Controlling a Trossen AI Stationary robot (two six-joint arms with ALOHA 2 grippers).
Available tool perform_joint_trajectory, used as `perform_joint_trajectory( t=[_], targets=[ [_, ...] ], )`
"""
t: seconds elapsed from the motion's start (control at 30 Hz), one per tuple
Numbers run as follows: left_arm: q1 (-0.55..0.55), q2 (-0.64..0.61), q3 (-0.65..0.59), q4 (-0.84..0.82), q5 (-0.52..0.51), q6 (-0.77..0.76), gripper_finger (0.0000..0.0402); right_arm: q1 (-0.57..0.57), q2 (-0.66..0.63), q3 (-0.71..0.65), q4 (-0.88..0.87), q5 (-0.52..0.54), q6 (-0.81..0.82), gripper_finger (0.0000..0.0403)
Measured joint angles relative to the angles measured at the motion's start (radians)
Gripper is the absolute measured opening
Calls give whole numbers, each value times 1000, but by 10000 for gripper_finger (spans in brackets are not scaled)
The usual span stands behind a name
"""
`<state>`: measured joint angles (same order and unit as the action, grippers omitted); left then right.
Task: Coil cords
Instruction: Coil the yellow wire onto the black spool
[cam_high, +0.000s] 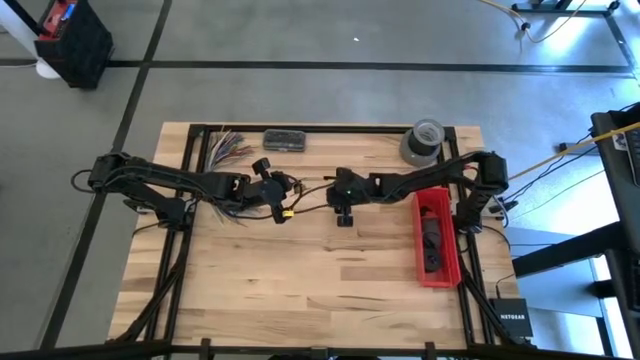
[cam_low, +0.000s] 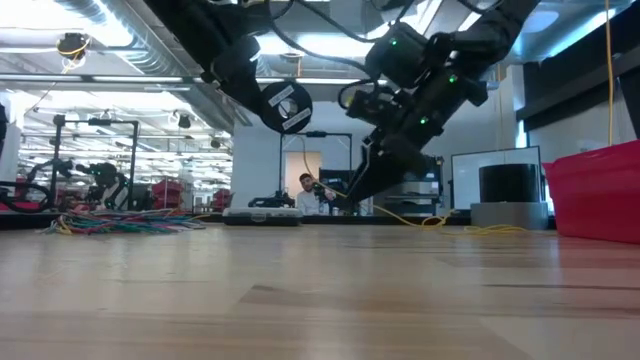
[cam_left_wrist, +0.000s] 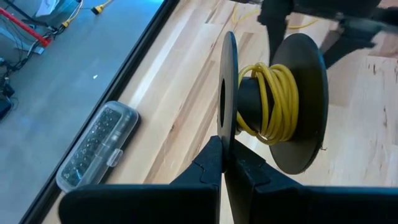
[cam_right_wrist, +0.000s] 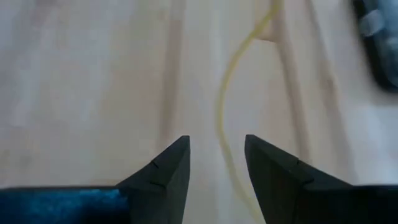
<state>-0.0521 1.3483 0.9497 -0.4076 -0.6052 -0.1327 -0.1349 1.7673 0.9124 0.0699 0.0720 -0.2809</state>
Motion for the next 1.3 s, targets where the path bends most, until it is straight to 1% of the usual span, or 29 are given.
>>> perform_joint_trajectory(
  t=[0.13,0.2,0.3,0.43,0.47,0.6,0.67,0.7,0.8,0.9,1.1,1.3],
  targets=[
    [0,0,0,0,0,-1,0,-4,6,0,7,47,-25,157],
    [0,0,0,-1,0,-1,0,-3,6,0,8,67,-36,144],
    [0,0,0,-1,0,-1,0,-3,8,0,6,72,-65,99],
    [0,0,0,-2,0,2,0,-9,20,1,-4,102,-74,21],
    [0,0,0,-2,0,2,0,-9,16,1,-5,116,-74,12],
    [0,0,0,-2,0,-14,0,-10,-59,0,-38,175,-64,15],
    [0,0,0,-5,0,-47,0,-17,-117,0,-45,204,-51,8],
    [3,1,0,-5,0,-58,0,-24,-147,0,-45,194,-30,6],
    [15,5,0,-14,0,-80,0,-53,-229,1,-29,120,68,8],
    [27,25,-1,-12,0,-95,0,-72,-270,1,9,47,162,5],
    [70,75,-2,84,2,-100,0,-53,-264,1,87,-77,254,4],
    [114,118,-2,160,4,-96,0,-27,-261,1,157,-93,323,4]
  ],
)
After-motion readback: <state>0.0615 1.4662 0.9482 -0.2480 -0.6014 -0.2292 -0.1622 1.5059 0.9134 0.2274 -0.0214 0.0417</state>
